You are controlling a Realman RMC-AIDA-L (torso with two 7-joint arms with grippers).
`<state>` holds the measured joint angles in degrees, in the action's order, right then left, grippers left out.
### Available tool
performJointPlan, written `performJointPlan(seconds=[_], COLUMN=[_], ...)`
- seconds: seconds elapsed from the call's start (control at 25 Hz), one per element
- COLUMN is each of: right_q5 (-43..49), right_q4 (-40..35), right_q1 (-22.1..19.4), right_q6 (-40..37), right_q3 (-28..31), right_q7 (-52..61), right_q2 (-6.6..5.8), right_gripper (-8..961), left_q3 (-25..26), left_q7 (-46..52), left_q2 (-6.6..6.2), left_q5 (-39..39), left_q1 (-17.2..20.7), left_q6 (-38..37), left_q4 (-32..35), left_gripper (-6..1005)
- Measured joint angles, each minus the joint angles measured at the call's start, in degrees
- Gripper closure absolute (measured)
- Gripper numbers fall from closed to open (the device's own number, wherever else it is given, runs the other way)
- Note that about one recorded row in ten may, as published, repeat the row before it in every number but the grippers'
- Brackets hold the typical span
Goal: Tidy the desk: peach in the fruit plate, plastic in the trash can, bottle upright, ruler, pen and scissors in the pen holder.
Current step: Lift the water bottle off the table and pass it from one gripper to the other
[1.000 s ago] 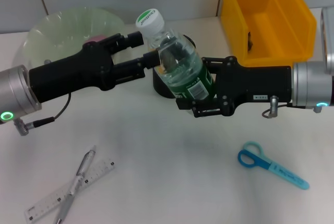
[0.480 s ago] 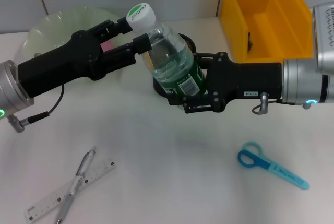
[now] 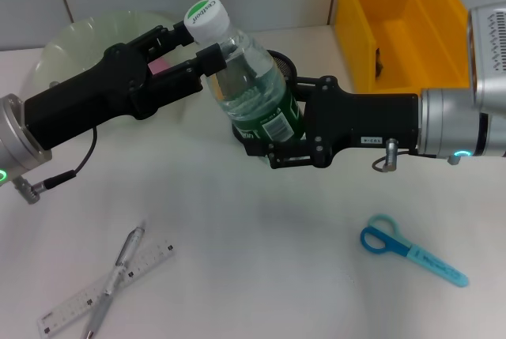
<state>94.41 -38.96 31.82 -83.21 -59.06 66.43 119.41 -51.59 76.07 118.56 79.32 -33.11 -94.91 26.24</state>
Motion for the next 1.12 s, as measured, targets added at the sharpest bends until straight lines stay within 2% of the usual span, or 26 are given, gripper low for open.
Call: performJointPlan(seconds=[1.12], right_q5=[-2.5], right_q4=[7.9], right_q1=[1.1], right_q6=[-0.2], right_q3=[-0.7], right_q7=[-4.1], right_q2=[0.21], right_gripper=[183], left_q3=[-0.6], left_q7=[-6.6], left_q2=[0.15], left_q5=[-2.0], left_q1=[0.5], left_q6=[-1.2], left_q4=[-4.2], left_gripper=[196])
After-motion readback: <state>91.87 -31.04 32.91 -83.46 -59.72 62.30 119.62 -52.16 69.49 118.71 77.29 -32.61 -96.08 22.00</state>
